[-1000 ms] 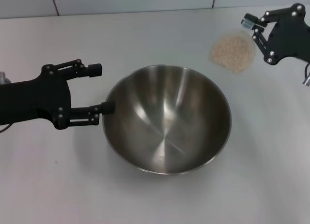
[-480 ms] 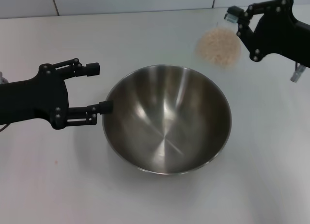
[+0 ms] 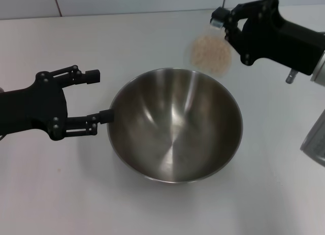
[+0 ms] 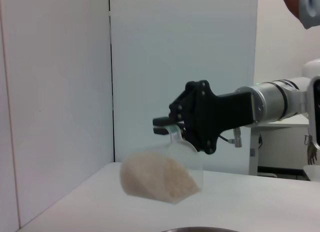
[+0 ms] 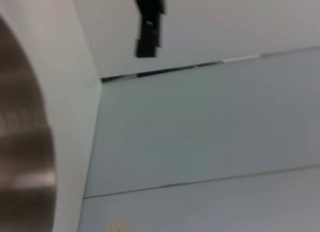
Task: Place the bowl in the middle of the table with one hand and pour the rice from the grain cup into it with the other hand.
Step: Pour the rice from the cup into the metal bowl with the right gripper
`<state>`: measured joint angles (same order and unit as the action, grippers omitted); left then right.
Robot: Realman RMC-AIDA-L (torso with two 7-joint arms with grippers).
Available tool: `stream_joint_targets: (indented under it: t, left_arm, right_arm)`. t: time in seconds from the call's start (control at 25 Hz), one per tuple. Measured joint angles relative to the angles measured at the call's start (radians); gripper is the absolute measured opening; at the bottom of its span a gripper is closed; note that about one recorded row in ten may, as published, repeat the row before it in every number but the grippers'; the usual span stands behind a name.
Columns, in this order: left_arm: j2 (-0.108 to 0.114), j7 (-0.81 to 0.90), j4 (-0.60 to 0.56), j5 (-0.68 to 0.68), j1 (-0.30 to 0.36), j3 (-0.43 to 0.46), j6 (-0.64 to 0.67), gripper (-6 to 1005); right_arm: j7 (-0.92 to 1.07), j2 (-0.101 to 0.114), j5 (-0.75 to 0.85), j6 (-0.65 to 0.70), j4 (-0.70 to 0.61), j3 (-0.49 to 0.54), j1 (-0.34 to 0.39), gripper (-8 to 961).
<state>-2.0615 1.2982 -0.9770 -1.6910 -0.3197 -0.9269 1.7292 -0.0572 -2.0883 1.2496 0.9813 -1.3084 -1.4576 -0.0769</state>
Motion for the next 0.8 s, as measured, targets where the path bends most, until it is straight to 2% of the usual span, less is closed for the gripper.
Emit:
stream_joint_targets:
  t: [0.56,0.8]
  left_arm:
    - [-0.001,-0.002,-0.022,0.002,0.001,0.004,0.009,840]
    - [-0.002,-0.002,-0.023,0.003,0.001,0.004,0.009,841]
  right_arm:
    - [-0.278,-0.004,0.014,-0.004,-0.059,-0.074,0.064,14]
    - [-0.306,-0.004,0.014,-0.007,-0.079,-0.084,0.075,14]
